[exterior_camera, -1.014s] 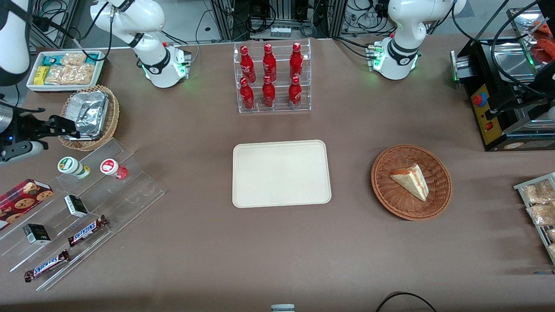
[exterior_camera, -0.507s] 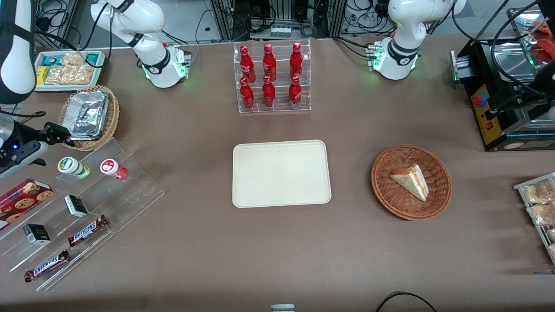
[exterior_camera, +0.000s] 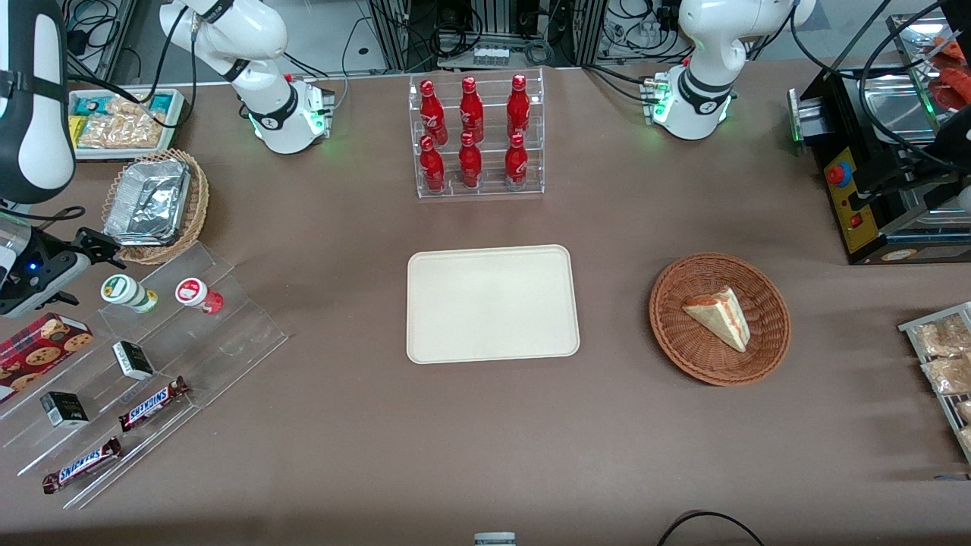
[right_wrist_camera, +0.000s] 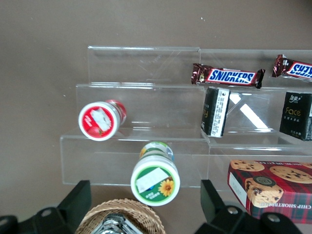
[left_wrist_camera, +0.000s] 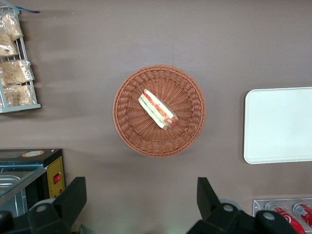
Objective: Place green gum on tray
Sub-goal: 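Lower the right gripper and close it on the green-lidded gum jar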
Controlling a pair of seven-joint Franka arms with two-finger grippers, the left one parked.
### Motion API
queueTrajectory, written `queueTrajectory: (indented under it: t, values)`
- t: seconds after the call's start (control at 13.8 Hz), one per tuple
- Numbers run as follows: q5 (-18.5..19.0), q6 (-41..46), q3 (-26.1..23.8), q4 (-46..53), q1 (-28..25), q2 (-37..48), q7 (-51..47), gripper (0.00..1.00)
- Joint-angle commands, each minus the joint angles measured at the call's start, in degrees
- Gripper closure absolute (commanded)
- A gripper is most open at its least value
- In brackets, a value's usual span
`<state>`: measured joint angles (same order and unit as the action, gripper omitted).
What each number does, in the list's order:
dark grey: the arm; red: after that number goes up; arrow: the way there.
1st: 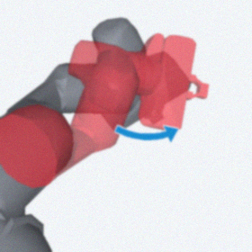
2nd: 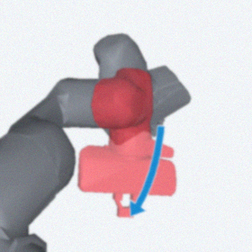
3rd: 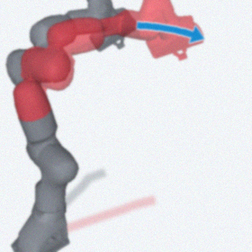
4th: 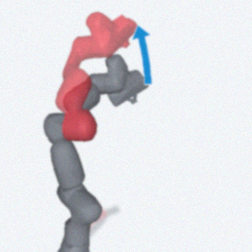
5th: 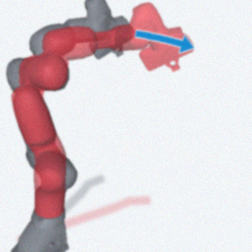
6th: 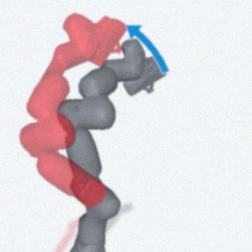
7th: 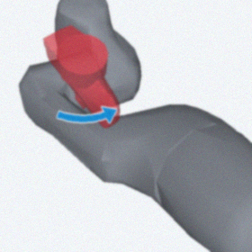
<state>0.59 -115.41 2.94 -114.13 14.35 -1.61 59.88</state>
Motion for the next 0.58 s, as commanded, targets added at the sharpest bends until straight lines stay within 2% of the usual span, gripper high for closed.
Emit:
queueTrajectory:
  t: [0.0,0.51]
  values:
    - [0.9,-3.5,-0.3,-2.3,1.5,-0.1,1.2,0.0]
    - [0.9,-9.6,-0.3,-7.6,2.0,0.1,1.5,0.0]
